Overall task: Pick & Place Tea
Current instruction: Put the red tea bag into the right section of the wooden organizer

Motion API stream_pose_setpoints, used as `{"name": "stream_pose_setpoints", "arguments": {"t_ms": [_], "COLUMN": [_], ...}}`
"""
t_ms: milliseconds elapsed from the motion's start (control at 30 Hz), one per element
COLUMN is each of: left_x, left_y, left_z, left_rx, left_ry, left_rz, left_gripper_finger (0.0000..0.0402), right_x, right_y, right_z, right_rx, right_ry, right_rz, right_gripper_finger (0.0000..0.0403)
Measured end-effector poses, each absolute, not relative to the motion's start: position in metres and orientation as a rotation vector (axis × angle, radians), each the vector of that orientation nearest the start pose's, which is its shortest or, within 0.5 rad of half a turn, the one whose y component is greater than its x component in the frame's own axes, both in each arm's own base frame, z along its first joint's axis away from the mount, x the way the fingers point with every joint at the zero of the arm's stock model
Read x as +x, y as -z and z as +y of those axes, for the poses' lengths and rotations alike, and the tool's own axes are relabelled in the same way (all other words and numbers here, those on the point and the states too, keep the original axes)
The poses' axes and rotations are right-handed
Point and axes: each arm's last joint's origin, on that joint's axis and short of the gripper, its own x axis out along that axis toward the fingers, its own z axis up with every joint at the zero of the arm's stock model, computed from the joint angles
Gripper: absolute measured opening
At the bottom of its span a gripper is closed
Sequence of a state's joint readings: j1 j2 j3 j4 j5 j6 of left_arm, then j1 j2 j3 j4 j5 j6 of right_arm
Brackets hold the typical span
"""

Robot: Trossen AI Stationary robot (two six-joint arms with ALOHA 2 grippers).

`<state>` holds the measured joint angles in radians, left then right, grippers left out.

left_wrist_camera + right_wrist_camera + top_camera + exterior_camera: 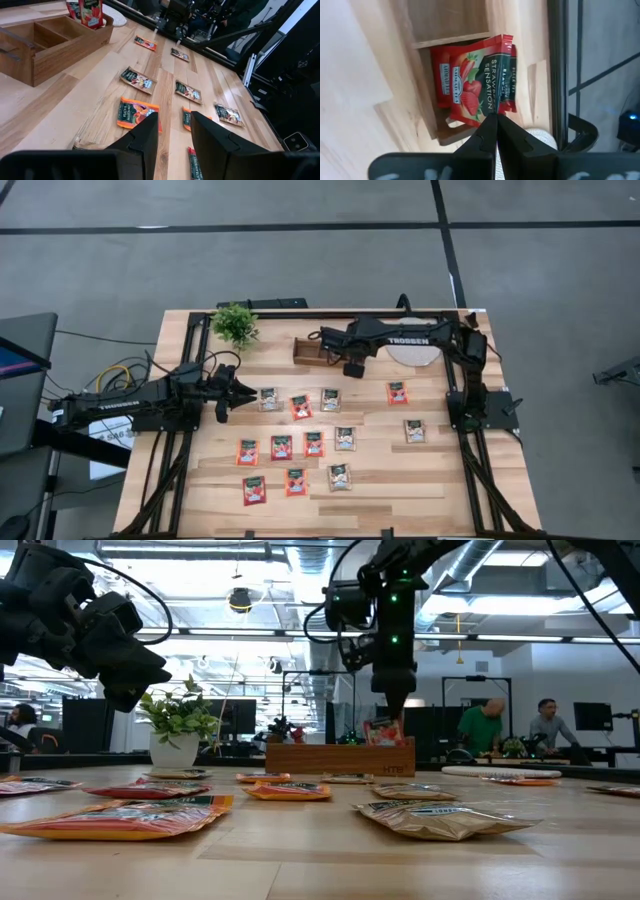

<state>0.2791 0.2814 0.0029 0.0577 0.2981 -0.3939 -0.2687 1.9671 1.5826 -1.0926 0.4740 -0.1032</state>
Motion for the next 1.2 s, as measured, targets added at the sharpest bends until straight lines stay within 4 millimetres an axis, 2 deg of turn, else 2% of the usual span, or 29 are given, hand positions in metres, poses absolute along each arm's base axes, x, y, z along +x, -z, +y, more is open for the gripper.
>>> {"name": "stream_pose_setpoints", "arguments": {"t_ms": [467, 1000, 1100, 1200], "left_x": [0.1096, 0.1096, 0.1096, 0.1096], "left_y": [-0.1462, -0.1462, -0.1462, -0.1462], "left_z": [0.0225, 0.0226, 0.0226, 0.0226], "left_rx": [-0.457, -0.458, -0.458, -0.457], "left_ry": [-0.023, -0.023, -0.023, -0.024], "left_rz": [0.213, 0.213, 0.213, 0.213], "left_gripper_finger": [0.0105, 0.0105, 0.0105, 0.0105], "right_x": [0.3618, 0.3605, 0.3590, 0.3583], "right_y": [-0.2174, -0.2163, -0.2163, -0.2163], "right_z": [-0.1080, -0.1113, -0.1108, -0.1106], "right_rx": [-0.184, -0.113, -0.112, -0.111], "right_ry": [0.560, 0.500, 0.493, 0.491], "right_rz": [1.536, 1.541, 1.558, 1.565], "right_gripper_finger": [0.0000, 0.0000, 0.0012, 0.0041]}}
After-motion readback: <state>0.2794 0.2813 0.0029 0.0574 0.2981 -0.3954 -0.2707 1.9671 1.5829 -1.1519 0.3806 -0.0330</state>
